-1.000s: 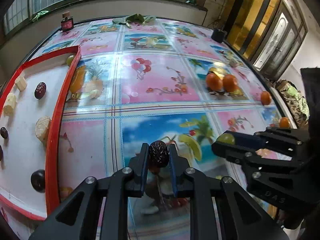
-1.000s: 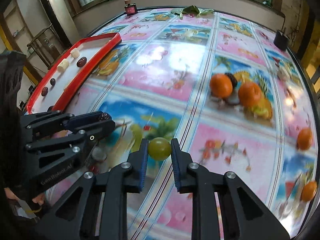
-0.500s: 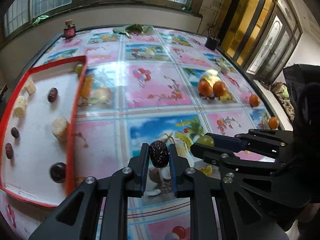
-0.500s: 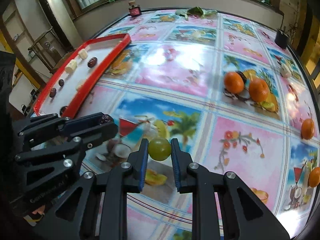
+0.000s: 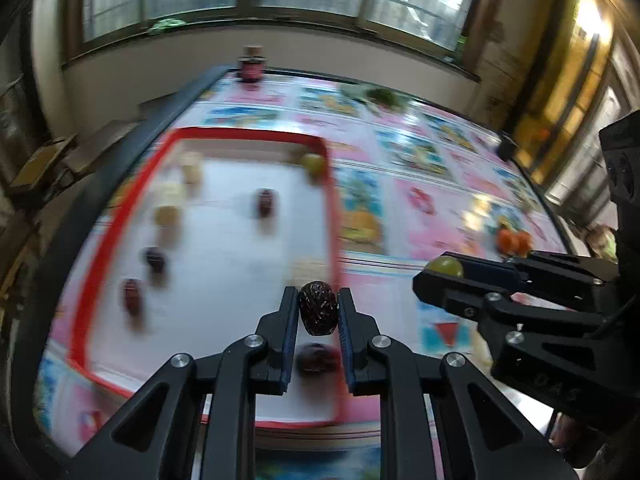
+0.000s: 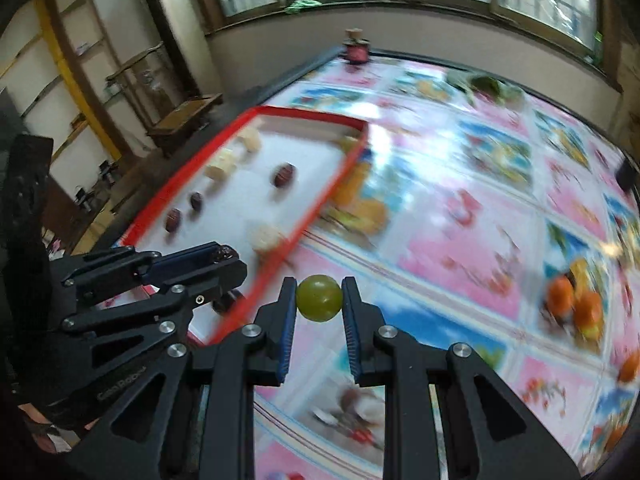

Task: Organize fruits
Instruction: 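Carry the dark date and green grape over the tray with both tools, then open the left tool to drop the date while the right tool drops the grape into the tray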

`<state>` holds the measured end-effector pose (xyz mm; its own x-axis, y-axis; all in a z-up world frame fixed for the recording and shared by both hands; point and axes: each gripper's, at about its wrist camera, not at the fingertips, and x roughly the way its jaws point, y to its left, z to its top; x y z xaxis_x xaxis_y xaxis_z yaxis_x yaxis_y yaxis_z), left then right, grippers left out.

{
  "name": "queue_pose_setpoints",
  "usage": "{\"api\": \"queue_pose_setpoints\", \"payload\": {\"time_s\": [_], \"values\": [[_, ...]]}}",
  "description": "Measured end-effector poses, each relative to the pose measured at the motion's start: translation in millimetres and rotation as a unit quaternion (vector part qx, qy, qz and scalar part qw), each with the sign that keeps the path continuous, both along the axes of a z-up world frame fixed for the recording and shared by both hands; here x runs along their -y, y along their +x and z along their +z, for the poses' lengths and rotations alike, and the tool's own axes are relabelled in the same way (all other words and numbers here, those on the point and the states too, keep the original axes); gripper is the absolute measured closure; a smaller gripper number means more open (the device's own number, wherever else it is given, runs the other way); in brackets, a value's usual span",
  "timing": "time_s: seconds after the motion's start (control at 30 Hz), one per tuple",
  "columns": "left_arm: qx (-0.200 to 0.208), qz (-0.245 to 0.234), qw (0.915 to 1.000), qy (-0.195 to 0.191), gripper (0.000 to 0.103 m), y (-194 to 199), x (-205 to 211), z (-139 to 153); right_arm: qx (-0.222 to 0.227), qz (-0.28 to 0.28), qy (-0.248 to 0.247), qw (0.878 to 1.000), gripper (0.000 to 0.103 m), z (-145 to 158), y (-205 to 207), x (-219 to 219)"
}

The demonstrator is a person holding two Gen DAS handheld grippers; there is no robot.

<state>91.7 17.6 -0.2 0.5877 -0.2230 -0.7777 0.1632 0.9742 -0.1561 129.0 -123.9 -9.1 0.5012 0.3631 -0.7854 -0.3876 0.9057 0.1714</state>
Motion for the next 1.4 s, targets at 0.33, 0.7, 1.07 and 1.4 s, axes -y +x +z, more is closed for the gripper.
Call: {"api": "queue_pose_setpoints", "payload": {"time_s": [0.33,0.7,1.07,1.4], "values": [[-0.034,0.068,0.9968,0.025,0.085,16.7,-60.2,-25.3,-0.016,0.06,-0.005,0.998,0.079,-19.2,49.6,-76.7],[-0.064,0.062,0.9958,0.019,0.085,26.4,-68.0,-44.9,-0.048,0.088,-0.038,0.994,0.078,-53.2,76.9,-109.1],[-0.064,0.049,0.9964,0.027,0.072,29.4,-61.9,-45.3,-0.047,0.101,-0.056,0.992,0.078,-58.2,78.4,-117.6],[-0.063,0.059,0.9951,0.049,0.049,23.3,-60.3,-43.9,-0.037,0.089,-0.074,0.993,0.065,-53.9,76.8,-113.7]]}}
